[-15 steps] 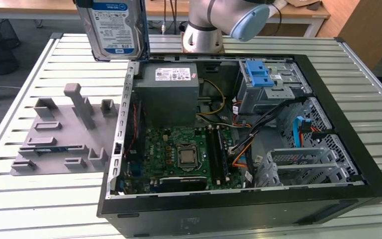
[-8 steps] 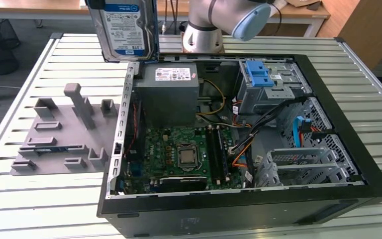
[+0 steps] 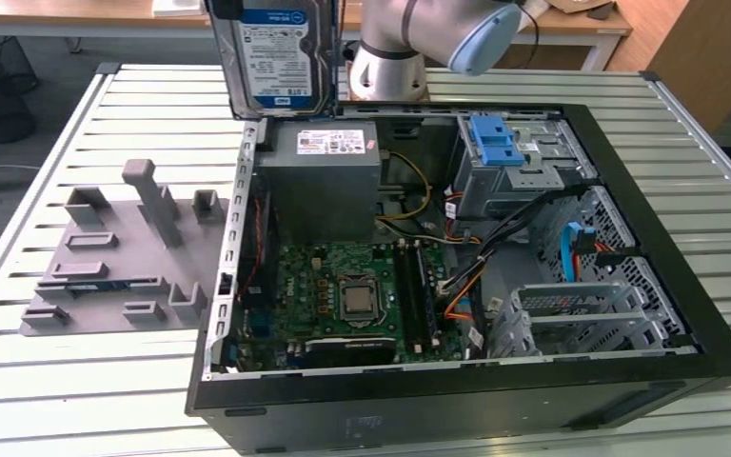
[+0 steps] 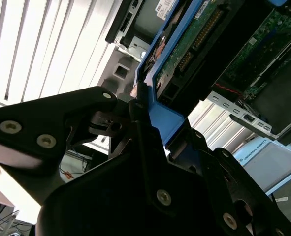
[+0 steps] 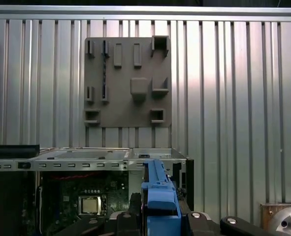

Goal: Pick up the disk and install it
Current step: 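Pick up the disk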

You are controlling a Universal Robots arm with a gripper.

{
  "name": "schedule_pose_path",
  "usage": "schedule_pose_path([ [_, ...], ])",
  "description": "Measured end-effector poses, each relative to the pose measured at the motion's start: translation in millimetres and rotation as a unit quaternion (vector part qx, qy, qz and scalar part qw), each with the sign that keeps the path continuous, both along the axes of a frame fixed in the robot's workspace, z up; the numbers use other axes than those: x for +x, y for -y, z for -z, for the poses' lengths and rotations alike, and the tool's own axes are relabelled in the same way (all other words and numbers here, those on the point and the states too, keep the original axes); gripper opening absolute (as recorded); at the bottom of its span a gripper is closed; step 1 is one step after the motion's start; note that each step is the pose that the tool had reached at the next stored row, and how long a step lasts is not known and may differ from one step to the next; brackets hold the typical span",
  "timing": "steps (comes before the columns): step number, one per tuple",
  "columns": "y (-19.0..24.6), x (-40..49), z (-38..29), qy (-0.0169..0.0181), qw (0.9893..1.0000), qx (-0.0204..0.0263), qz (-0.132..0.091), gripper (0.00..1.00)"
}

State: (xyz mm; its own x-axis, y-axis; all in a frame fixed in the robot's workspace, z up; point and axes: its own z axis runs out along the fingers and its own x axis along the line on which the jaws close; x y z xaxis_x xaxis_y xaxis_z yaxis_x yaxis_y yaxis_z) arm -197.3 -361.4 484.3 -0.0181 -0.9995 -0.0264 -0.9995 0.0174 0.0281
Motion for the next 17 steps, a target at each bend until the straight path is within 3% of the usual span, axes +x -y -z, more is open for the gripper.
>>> schedule_pose_path([
  [9,1.3,28.0,0.0,-0.0001,1.0000,0.0000,0.000,0.36],
  [17,1.3,32.8,-0.1,-0.0001,1.0000,0.0000,0.000,0.36],
])
